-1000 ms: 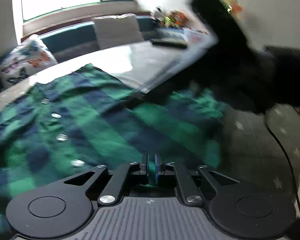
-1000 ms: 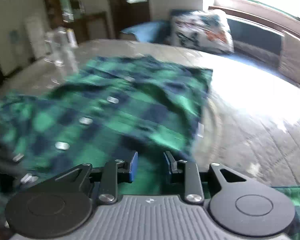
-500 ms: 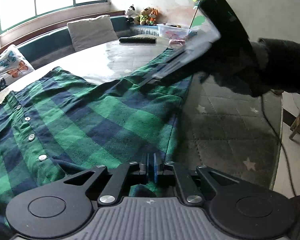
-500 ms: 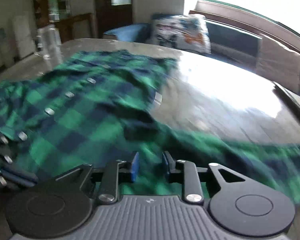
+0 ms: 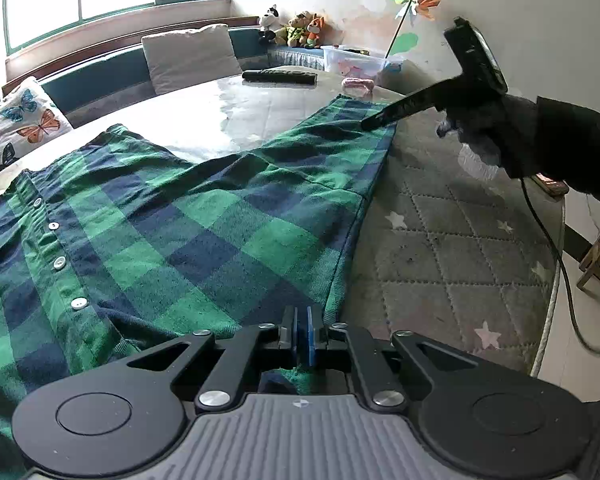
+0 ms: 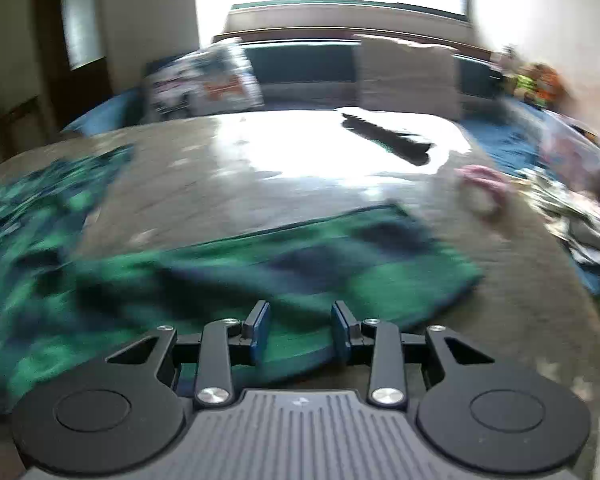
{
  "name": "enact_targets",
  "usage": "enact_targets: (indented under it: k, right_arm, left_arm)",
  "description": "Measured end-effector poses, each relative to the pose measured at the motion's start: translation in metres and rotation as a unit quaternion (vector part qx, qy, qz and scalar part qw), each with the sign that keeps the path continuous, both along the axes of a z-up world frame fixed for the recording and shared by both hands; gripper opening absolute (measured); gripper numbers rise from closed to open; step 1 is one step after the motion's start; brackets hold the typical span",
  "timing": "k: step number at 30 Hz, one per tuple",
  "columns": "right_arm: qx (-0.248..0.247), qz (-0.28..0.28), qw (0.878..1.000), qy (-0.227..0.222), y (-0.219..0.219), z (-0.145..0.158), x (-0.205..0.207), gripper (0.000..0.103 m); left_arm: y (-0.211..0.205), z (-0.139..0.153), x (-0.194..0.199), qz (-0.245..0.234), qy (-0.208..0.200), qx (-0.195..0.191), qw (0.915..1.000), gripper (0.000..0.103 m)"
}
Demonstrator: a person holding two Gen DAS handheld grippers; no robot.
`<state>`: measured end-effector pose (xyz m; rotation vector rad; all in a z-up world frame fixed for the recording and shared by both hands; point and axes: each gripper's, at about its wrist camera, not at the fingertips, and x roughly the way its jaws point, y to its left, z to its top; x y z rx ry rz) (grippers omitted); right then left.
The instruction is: Fold clothes
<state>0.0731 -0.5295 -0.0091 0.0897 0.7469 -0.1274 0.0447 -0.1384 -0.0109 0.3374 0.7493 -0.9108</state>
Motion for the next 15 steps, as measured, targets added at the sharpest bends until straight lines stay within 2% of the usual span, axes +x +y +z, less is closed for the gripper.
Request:
enact_targets:
  k: [5, 9, 12, 15]
  right_arm:
    - [-0.027, -0.087, 0.996, -0.005, -0.040, -0.008, 0.013, 0.036]
    - [-0.023, -0.138, 0.990, -0.007, -0.065, -0.011, 0.017, 0.041]
    - [-0.009, -0.143, 0.990, -0.011, -0.072, -0.015, 0.018, 0.043]
    - [-0.004, -0.137, 0.991, -0.014, -0.072, -0.016, 0.017, 0.036]
  left_arm:
    - [-0.001, 0.001, 0.000, 0.003, 0.001, 0.003, 1.0000, 0.006]
    - [-0.003, 0.003, 0.001, 0.006, 0.006, 0.006, 0.9999, 0.006]
    - [-0.005, 0.005, 0.001, 0.008, 0.007, 0.006, 0.9999, 0.007]
    - [-0.008, 0.010, 0.003, 0.013, 0.003, 0.002, 0.9999, 0.008]
